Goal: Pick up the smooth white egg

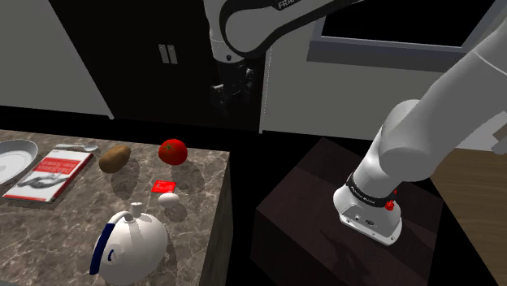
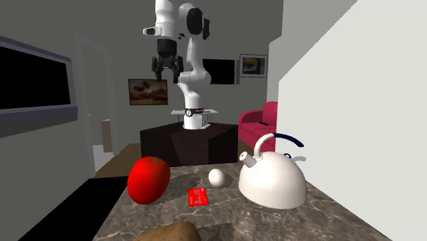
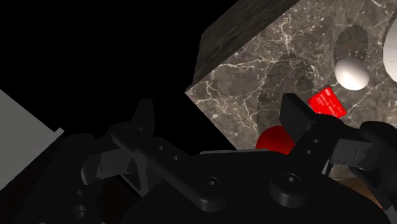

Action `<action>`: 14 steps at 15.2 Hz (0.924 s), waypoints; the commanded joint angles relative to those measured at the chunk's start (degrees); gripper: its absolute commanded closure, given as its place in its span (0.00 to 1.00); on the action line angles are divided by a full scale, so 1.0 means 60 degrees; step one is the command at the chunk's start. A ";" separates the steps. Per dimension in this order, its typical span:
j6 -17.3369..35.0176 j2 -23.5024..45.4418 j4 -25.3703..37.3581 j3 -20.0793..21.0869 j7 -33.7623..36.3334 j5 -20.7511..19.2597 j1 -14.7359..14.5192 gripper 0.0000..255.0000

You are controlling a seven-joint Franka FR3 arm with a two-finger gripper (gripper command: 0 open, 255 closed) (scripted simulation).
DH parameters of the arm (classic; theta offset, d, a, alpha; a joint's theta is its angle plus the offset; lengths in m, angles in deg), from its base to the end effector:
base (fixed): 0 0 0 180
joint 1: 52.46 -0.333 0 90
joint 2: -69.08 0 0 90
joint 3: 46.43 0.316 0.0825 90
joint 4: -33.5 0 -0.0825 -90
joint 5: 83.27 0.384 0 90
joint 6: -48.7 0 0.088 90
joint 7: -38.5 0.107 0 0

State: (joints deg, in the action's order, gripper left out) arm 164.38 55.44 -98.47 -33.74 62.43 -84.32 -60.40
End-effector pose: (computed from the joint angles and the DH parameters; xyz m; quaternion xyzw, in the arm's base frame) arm 0.4360 0.1657 0.4363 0.9987 -0.0283 -0.0113 0.0413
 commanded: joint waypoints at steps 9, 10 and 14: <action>0.1020 0.3525 0.1809 0.0795 0.1512 -0.0897 -0.0568 0.00; 0.1067 0.3888 0.2045 0.0831 0.1659 -0.1017 -0.0656 0.00; 0.1160 0.5349 0.3096 0.0893 0.2190 -0.1486 -0.1072 0.00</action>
State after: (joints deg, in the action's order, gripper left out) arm 171.25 85.08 -81.73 -28.38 74.88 -92.46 -66.26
